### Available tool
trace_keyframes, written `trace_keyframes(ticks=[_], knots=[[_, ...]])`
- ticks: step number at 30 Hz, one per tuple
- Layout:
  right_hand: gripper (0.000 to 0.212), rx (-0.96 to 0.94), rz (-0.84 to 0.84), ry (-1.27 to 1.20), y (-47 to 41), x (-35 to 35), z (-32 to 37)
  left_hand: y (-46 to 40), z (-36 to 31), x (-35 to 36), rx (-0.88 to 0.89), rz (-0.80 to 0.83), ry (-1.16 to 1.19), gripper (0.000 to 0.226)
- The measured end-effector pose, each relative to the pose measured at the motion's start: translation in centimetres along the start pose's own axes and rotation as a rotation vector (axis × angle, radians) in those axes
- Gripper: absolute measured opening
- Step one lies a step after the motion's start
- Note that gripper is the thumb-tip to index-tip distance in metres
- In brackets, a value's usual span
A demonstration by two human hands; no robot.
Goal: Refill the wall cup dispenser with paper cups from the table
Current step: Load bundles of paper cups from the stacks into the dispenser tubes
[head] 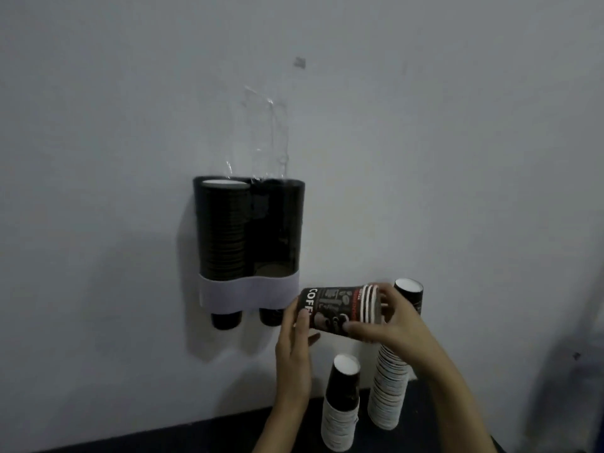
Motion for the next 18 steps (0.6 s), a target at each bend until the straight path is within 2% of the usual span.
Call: trace_keyframes(ticks=[2,4,7,11,12,13,15,18], knots=[[0.056,-0.072,-0.030,-0.165,0.5,-0.7,3.3,-0.1,-1.5,-0.2,-0.024,0.016,-0.001,0.017],[0.054,-0.182,-0.152,-0.240,-0.1,-2.0,7.4,0.3,-2.0,-0.7,-0.059,-0.013,-0.016,0.017],[0.060,-0.366,-0.313,-0.186,-1.8,-3.4,15.6,0.9,-2.0,-2.2,-0.148,-0.089,-0.056,0.018],[0.075,-0.434,-0.349,0.191,-5.7,-1.3,24.4,1.1,-1.6,-3.8,-0.257,-0.165,-0.131,0.004],[0.075,-0.424,-0.329,0.309,-6.9,0.0,25.5,1.2,-1.7,-4.3,-0.271,-0.182,-0.142,0.007],[0.075,-0.410,-0.303,0.428,-8.0,1.1,25.9,1.3,-1.6,-4.7,-0.281,-0.194,-0.148,0.014],[0.071,-0.362,-0.239,0.636,-10.4,3.2,25.6,1.4,-1.4,-5.4,-0.297,-0.224,-0.151,0.007],[0.065,-0.271,-0.156,0.819,-12.6,5.5,23.1,1.2,-0.6,-6.6,-0.274,-0.282,-0.167,0.022]])
Point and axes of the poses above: each hand's wrist, its own y-axis away from the middle knuckle, its own x-axis out of the palm, z = x × y, the point moved 3 cm from there along -y, towards the middle knuckle, and after that the axes turned 12 degrees about x, right-handed, at the moved point
